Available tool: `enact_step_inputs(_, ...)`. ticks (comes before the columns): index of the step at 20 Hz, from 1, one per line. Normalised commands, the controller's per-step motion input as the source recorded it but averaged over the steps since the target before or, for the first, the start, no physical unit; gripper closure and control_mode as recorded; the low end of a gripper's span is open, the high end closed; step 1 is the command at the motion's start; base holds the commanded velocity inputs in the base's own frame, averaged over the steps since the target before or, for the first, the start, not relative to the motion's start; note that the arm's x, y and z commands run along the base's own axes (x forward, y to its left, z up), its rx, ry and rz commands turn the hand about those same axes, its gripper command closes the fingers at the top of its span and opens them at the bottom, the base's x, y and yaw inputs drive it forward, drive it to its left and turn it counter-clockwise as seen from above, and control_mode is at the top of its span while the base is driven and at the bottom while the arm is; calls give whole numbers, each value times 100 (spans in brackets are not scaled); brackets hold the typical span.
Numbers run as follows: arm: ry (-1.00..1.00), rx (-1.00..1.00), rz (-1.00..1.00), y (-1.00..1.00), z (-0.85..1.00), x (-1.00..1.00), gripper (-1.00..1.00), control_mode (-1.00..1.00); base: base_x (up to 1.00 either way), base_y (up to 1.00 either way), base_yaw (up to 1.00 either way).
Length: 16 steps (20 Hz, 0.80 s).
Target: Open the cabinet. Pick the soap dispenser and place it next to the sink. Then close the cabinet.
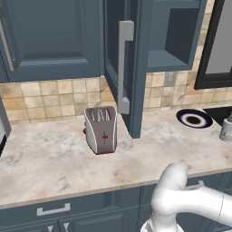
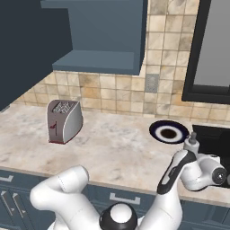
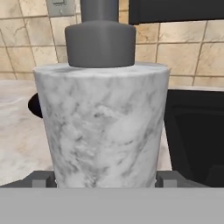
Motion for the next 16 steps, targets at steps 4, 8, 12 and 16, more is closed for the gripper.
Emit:
enact_step_inputs(4, -13, 0, 0, 0, -23, -2, 100, -100, 0, 0, 0)
enact_step_inputs(8, -8, 0, 0, 0, -14, 0, 100, -100, 0, 0, 0)
enact_step_inputs(12, -3, 0, 0, 0, -4, 0, 100, -100, 0, 0, 0)
enact_step_inputs(16, 0, 0, 0, 0, 0, 0, -100, -100, 0, 0, 0)
